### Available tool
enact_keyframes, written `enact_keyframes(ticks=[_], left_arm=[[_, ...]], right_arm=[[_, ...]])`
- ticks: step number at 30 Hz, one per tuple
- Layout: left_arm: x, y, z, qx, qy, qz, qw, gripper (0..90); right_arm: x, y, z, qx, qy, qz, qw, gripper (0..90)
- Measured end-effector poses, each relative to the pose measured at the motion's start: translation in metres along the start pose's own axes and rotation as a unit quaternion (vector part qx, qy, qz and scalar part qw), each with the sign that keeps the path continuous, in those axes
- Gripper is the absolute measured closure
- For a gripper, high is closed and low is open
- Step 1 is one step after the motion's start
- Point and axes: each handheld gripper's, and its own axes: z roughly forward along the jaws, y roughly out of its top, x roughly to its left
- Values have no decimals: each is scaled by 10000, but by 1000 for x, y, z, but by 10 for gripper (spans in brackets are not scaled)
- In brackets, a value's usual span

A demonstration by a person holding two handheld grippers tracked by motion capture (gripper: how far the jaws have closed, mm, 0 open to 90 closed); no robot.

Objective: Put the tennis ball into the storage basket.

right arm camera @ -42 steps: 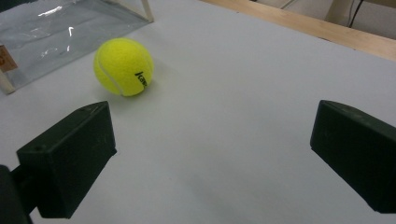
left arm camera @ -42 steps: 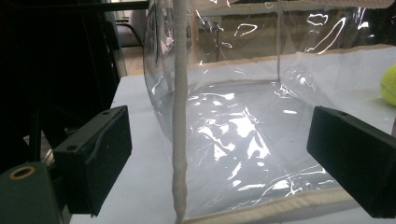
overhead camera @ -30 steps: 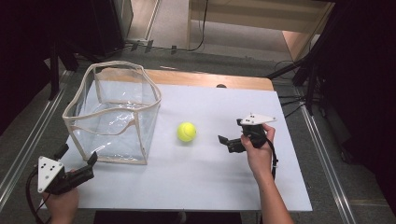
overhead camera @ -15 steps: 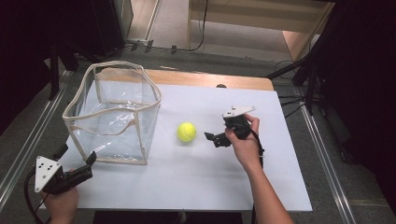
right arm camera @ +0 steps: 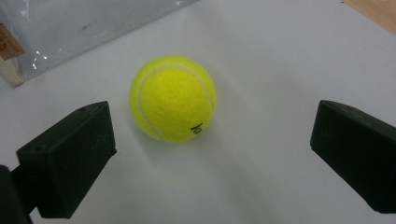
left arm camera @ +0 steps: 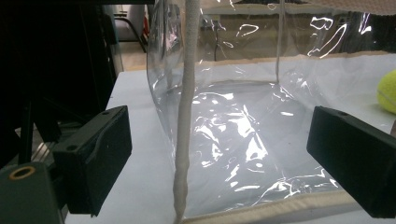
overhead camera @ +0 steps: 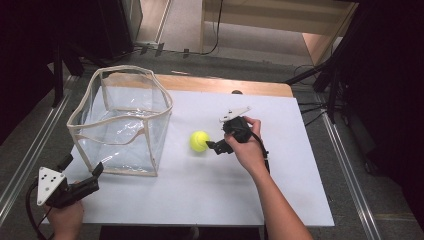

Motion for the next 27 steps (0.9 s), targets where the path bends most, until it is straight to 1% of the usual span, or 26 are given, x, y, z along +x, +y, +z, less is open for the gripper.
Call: enact_keyframes(ticks=[3,8,9,10,12,13,14,15,16,18,19,20,23,24,27], left_arm=[[1,0,0,7,-9,-7,10000,69],[1,0,-1,20,-19,-39,10000,69],[1,0,-1,20,-19,-39,10000,69],[1,0,-1,20,-22,-32,10000,69],[1,0,-1,12,-19,-33,10000,69],[1,0,-1,1,-21,-32,10000,69],[1,0,-1,24,-24,-31,10000,69],[1,0,-1,23,-24,-32,10000,69],[1,0,-1,23,-24,-32,10000,69],[1,0,-1,19,-27,-34,10000,69],[1,0,-1,21,-28,-41,10000,69],[1,0,-1,18,-25,-40,10000,69],[1,0,0,18,-34,-17,10000,69],[0,0,0,5,-38,0,10000,69],[0,0,0,10,-34,2,10000,69]], right_arm=[[1,5,7,98,80,-17,9999,0],[3,13,19,248,152,-41,9996,0],[3,13,19,248,152,-41,9996,0],[4,16,22,333,220,-97,9992,0],[5,17,25,371,225,-111,9990,0],[6,19,29,451,227,-130,9986,0],[5,20,31,456,231,-183,9985,0],[6,20,32,514,238,-148,9983,0],[6,20,32,514,238,-148,9983,0],[6,22,35,548,260,-218,9979,0],[6,23,38,608,297,-243,9974,0],[6,24,39,634,295,-192,9974,0],[5,24,41,702,301,-213,9969,0],[4,25,44,749,334,-163,9965,0],[5,25,47,815,338,-209,9959,0]])
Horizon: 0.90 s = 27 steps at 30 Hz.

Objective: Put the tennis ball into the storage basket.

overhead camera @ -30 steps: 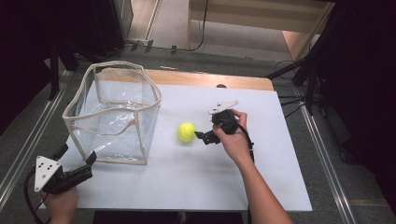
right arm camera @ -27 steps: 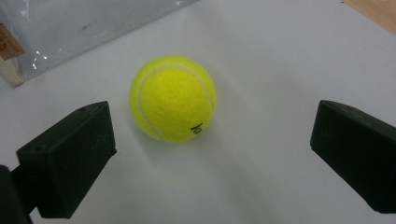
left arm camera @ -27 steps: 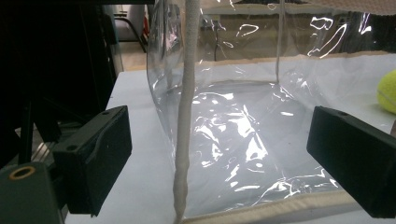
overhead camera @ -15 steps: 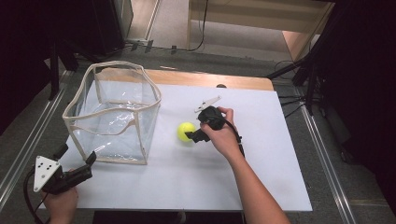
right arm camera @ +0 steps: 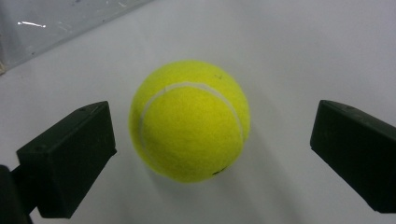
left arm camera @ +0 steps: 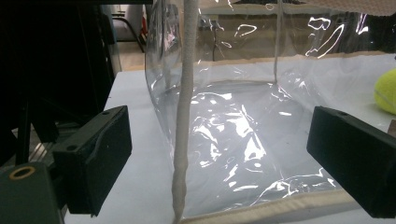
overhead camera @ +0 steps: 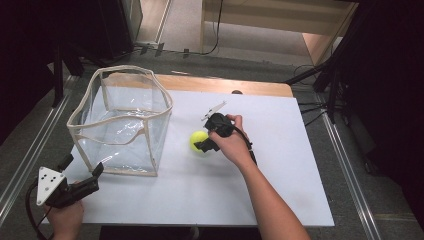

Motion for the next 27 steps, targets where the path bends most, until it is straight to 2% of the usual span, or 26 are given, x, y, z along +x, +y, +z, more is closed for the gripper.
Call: enact_keyframes(ticks=[9,11,15,16,18,19,21,25,27], left_arm=[[1,0,0,-39,-29,-62,10000,69],[1,0,-1,-30,-29,-68,10000,69],[1,0,0,-28,-25,-59,10000,69],[1,0,0,-28,-25,-59,10000,69],[1,0,0,-18,-13,-54,10000,69],[1,0,0,-18,-15,-52,10000,69],[1,0,0,-39,-28,-63,10000,69],[1,0,0,-30,-19,-58,10000,69],[1,0,-1,-57,-32,-51,10000,69]], right_arm=[[1,3,18,309,128,-59,9994,0],[1,3,20,322,149,-52,9994,56],[2,3,26,380,228,-17,9990,63],[2,3,27,408,243,-61,9989,84],[4,4,28,414,252,3,9988,122],[3,5,29,406,279,-59,9988,135],[4,5,29,414,292,-73,9987,214],[4,4,30,482,284,-10,9984,237],[3,4,30,483,289,-92,9984,239]])
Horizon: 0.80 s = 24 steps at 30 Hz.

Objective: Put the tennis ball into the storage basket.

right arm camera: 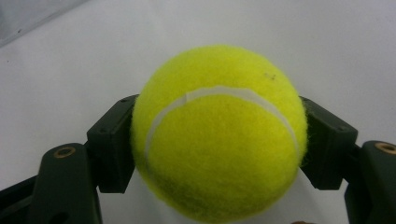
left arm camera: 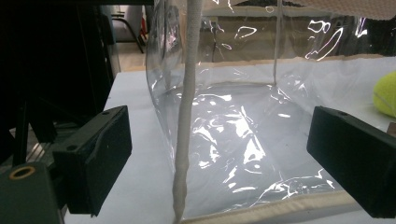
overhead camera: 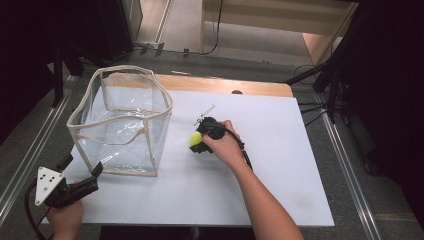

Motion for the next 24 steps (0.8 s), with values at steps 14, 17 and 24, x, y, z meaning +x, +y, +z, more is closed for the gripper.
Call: enact_keyframes(ticks=[14,17,24], left_arm=[[0,0,-1,-3,-6,4,10000,69],[0,0,-1,7,1,11,10000,69],[0,0,-1,5,1,18,10000,69]], right_arm=[[6,5,-6,-151,176,-117,9997,241],[8,7,-7,-197,222,-146,9995,241],[8,11,-10,-262,353,-116,9990,241]])
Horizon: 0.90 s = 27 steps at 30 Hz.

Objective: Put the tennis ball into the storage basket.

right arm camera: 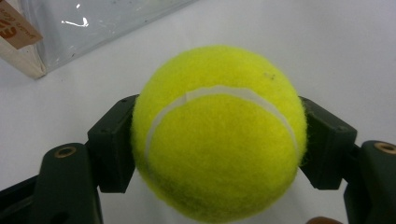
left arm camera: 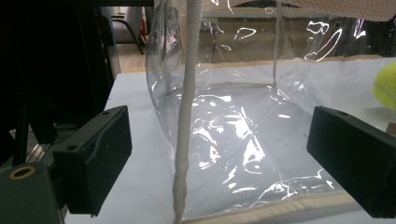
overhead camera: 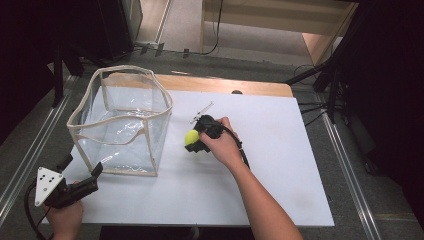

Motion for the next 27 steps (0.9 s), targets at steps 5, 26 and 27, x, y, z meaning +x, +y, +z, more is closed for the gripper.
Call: enact_keyframes(ticks=[5,26,27], left_arm=[[0,0,0,5,4,1,10000,69],[0,0,0,-19,-26,-13,10000,69],[0,0,0,-19,-26,-13,10000,69]], right_arm=[[-1,3,-1,-46,214,-15,9998,241],[22,34,-11,-45,310,-455,9985,241],[22,34,-11,-45,310,-455,9985,241]])
